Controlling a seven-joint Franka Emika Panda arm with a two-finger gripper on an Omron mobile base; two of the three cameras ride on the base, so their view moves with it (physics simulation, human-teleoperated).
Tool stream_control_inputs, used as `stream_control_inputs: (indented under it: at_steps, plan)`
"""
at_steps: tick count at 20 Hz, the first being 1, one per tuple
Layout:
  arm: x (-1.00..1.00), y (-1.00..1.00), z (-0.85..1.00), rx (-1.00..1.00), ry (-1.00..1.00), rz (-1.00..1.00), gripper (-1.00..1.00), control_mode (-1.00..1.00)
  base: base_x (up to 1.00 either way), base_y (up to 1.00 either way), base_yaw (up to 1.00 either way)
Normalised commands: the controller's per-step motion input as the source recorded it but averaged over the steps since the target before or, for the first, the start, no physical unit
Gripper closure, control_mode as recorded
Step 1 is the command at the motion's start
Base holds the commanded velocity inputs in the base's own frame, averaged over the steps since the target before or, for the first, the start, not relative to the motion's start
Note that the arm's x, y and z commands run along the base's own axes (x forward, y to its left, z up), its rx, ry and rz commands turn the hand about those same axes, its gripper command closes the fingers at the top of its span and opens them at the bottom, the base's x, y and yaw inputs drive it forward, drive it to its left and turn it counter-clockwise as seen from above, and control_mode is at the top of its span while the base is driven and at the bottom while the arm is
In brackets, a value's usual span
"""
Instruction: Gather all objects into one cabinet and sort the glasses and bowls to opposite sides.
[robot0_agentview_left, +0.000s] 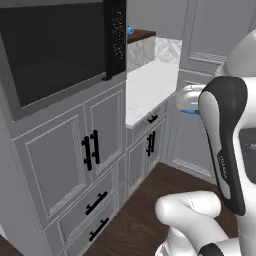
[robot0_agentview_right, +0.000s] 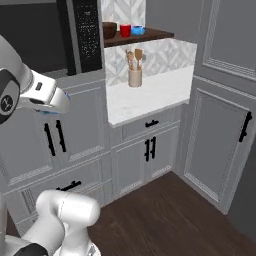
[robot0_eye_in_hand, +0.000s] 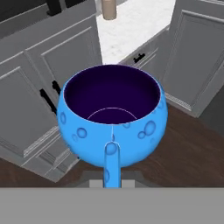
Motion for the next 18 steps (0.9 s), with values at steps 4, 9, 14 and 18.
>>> stream_control_inputs:
  at_steps: [4,9,14,18]
  plan:
    - [0.00,0.00,0.00,0.00,0.00,0.00,1.00,1.00,-0.02,-0.92,0.61]
    - [0.00,0.00,0.00,0.00,0.00,0.00,1.00,1.00,-0.13,-1.00,0.52]
    - [0.00,0.00,0.00,0.00,0.00,0.00,1.00,1.00,0.14,-1.00,0.48]
    - [0.00,0.00,0.00,0.00,0.00,0.00,1.00,1.00,0.64,-0.97,0.39]
